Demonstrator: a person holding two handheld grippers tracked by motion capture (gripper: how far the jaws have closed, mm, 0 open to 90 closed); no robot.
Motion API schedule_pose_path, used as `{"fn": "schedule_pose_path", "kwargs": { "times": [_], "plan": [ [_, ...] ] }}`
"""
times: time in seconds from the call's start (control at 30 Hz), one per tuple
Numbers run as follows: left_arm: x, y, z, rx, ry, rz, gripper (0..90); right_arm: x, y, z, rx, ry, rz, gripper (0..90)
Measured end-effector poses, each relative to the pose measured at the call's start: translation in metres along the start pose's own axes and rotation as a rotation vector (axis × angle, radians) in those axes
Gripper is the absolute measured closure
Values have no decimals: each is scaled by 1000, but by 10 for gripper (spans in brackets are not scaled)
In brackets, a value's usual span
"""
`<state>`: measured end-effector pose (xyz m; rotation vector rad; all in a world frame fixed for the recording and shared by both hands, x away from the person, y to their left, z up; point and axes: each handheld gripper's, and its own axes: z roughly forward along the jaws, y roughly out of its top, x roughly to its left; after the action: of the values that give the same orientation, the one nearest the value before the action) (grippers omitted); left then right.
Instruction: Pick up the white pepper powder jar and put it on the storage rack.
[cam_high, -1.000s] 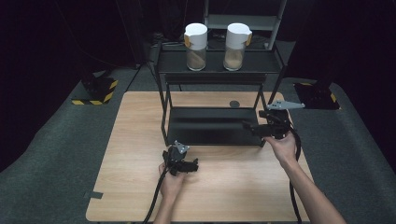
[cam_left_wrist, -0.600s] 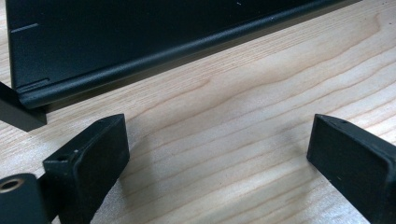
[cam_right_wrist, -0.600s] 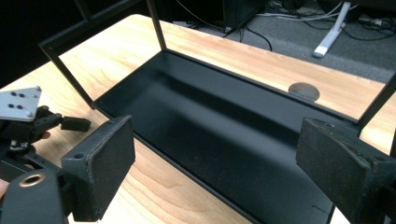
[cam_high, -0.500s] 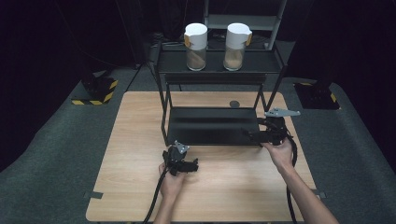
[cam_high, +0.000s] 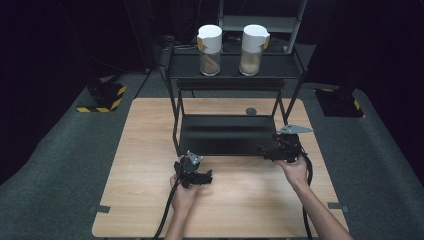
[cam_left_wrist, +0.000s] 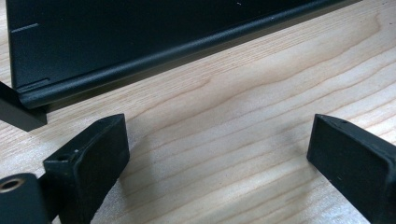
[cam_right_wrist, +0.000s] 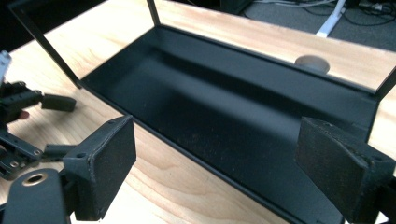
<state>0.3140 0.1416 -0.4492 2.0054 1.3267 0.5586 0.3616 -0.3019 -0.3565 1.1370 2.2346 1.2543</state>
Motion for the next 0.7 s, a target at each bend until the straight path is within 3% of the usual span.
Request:
{"fn": "schedule_pose_path", "kwargs": {
  "times": [0.7],
  "plan": [
    [0, 0, 0, 0, 0, 0, 56, 5, -35, 28, 59, -3, 48, 121]
  ]
}}
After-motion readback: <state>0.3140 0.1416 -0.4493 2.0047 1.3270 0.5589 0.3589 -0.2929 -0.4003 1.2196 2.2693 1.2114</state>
